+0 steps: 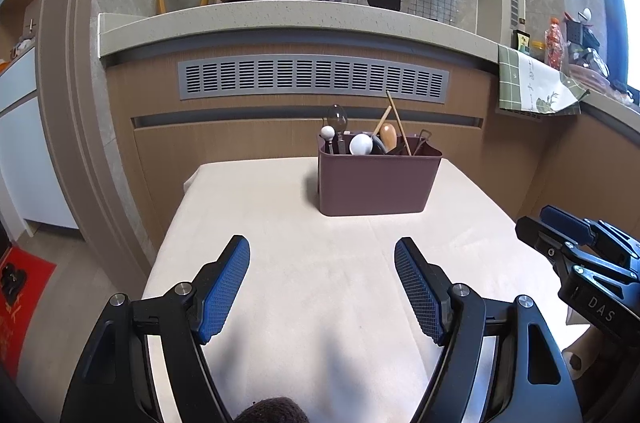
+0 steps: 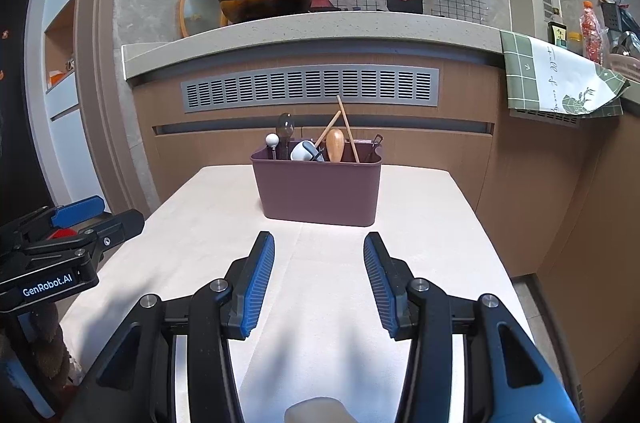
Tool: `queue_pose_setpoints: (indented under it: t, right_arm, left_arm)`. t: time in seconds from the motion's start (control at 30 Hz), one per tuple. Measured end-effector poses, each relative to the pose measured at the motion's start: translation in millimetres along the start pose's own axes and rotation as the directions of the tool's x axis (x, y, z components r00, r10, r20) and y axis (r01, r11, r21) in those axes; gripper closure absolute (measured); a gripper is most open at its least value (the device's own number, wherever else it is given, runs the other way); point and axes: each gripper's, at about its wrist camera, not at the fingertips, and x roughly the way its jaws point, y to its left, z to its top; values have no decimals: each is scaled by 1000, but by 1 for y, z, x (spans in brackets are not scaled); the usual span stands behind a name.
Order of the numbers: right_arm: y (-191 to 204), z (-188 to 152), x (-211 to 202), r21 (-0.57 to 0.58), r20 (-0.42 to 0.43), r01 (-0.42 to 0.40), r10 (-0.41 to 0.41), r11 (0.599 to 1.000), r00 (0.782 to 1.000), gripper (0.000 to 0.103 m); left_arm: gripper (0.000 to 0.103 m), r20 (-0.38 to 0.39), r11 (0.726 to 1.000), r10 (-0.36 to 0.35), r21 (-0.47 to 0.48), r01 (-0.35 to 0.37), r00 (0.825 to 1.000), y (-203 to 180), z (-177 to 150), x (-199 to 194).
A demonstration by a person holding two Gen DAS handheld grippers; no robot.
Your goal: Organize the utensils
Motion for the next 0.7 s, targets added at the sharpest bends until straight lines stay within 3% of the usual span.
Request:
queue_pose_setpoints:
  t: [0.7]
  right_arm:
    - [-3,1,1,8,1,16,-16,1000,1000,57]
  left_arm:
    - [28,-13,1000,0,-14,0,1000,2,-4,5]
